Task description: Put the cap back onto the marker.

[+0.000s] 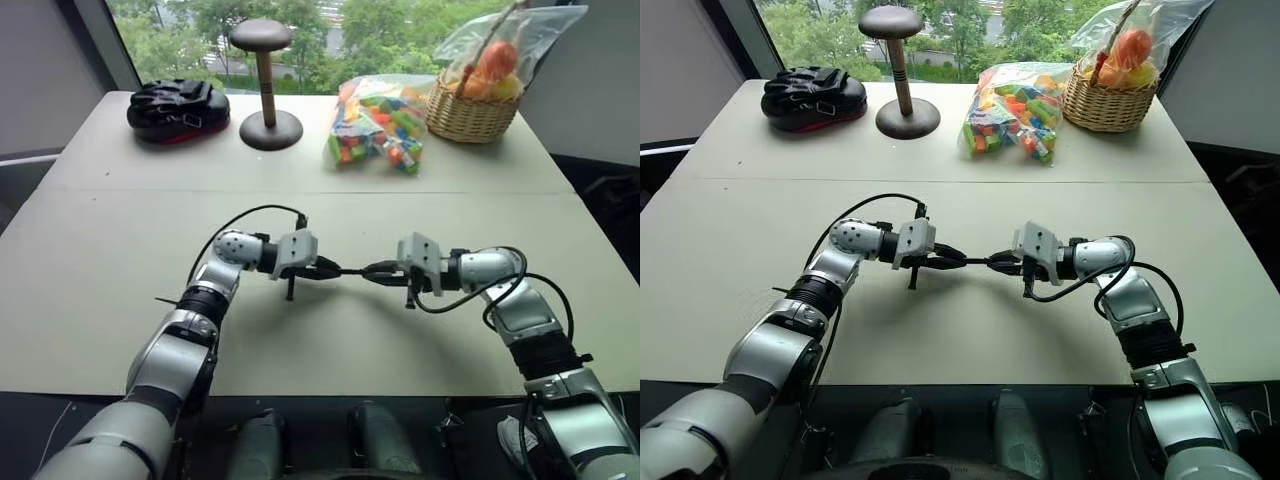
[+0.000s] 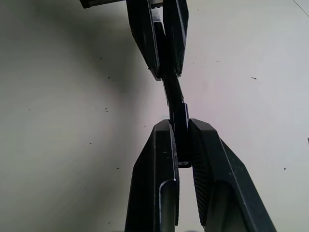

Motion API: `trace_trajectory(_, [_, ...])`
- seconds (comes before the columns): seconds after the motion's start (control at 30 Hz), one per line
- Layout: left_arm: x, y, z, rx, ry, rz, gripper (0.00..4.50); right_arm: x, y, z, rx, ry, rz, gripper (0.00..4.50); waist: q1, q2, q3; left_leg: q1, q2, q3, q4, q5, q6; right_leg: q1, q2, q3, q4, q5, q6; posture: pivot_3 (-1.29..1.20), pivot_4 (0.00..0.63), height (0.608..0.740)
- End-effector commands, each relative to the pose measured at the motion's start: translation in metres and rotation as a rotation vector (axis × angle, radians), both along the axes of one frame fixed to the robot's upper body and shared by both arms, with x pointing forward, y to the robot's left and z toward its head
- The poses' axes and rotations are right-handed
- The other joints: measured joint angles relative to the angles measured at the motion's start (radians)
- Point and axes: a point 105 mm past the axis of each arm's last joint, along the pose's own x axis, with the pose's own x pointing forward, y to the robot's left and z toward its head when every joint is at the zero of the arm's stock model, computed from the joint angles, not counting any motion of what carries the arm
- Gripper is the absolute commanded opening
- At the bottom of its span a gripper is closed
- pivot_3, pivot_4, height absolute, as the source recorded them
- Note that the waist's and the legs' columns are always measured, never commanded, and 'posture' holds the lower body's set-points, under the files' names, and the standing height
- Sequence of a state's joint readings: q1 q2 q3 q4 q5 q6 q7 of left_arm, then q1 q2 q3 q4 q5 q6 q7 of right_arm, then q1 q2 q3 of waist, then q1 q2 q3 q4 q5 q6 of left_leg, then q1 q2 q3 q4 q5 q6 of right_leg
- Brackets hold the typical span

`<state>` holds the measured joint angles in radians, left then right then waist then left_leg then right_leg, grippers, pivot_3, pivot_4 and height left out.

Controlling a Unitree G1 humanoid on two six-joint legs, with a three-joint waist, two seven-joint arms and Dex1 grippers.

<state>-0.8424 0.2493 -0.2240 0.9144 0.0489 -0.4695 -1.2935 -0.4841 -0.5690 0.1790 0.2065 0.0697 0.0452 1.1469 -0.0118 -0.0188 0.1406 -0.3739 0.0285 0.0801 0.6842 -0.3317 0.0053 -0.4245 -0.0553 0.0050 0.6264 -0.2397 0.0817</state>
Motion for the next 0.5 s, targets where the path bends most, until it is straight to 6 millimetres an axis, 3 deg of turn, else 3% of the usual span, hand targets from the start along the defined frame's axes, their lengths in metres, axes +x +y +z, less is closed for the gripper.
trace_trajectory(0.03, [0.0,-0.022,0.005,-0.005,-0.059,-0.032,0.0,-0.002,0.032,0.031,0.043,-0.15,0.119,0.02,0.0,0.0,0.0,0.0,0.0,0.0,0.0,0.0,0.0,0.0,0.0,0.0,0.0,0.0,0.0,0.0,0.15,0.74])
trace_trajectory(0.2, [-0.001,-0.027,0.005,-0.002,-0.118,-0.039,0.0,-0.004,0.04,0.024,0.047,-0.136,0.122,0.02,0.001,0.0,0.0,0.0,0.0,0.0,0.0,0.0,0.0,0.0,0.0,0.0,0.0,0.0,0.0,0.0,0.15,0.74])
trace_trajectory(0.5, [-0.013,-0.025,-0.004,0.054,-0.076,-0.12,0.0,0.001,0.048,0.034,0.022,-0.235,0.14,0.02,-0.001,0.0,0.0,0.0,0.0,0.0,0.0,0.0,0.0,0.0,0.001,0.0,0.0,0.0,0.0,0.0,0.15,0.74])
